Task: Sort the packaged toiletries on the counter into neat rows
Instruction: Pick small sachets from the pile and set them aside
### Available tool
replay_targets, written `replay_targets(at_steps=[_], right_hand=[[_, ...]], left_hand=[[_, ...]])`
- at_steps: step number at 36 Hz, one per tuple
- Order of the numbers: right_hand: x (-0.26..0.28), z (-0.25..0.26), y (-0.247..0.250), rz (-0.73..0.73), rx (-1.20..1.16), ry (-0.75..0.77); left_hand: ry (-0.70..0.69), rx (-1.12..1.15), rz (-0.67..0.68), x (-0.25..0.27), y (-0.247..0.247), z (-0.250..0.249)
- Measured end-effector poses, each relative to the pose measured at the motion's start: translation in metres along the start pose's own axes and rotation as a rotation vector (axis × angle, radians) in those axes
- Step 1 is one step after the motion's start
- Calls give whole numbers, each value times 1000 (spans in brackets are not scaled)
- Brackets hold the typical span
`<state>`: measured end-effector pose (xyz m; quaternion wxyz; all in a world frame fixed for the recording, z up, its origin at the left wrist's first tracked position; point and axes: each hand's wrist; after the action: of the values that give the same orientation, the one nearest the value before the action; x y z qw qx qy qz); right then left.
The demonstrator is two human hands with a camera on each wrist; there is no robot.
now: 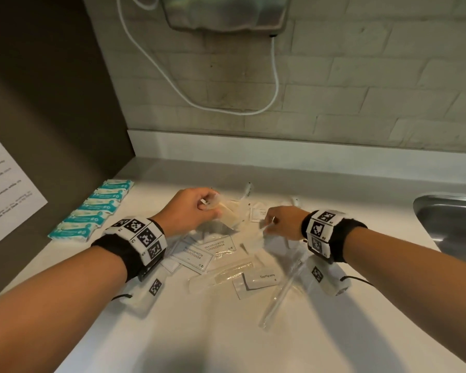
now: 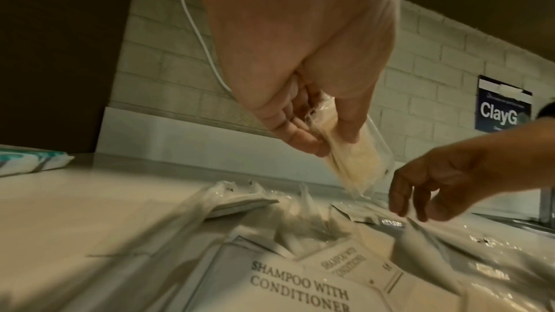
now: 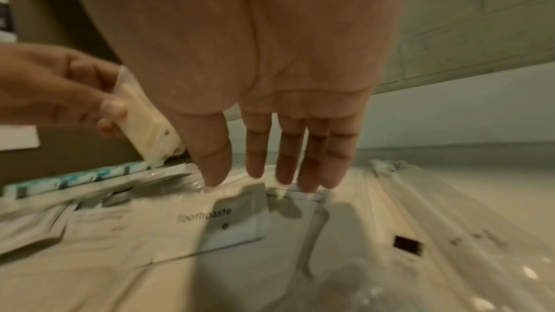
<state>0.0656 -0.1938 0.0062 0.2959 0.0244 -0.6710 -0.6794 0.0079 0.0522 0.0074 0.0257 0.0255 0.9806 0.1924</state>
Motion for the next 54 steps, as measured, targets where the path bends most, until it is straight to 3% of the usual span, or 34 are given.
replay_targets(at_steps=[7,12,18,26,33,44,47,54], right_hand=[[-12,42,14,-267,-75,195],[-36,89,32,-176,5,267],[-65,142,33,-170,37,315],[-110,214,40,-143,122,221],[-135,258,27,-154,176,223],[-139,273,-2,-64,251,162],[-140,274,-4,-102,179,118],[-142,266,0,-77,76,183]], left_hand=[[2,-8,14,13,29,-3],[-12,-19,28,19,54,3],[39,-57,29,23,96,28],[150,-457,133,-2,152,51],[266,-660,192,-3,178,82],[258,-688,310,2,168,97],[289,-676,306,2,170,97],[345,-475,215,1,170,102]])
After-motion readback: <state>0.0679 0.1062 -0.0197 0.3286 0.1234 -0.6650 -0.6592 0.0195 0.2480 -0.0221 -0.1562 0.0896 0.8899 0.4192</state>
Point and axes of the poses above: each hand's wrist, its own x-axis away from the middle knuckle, its own y-axis out of the back of the hand, z = x × y, and after that the axes turned 14 degrees about x, right-handed
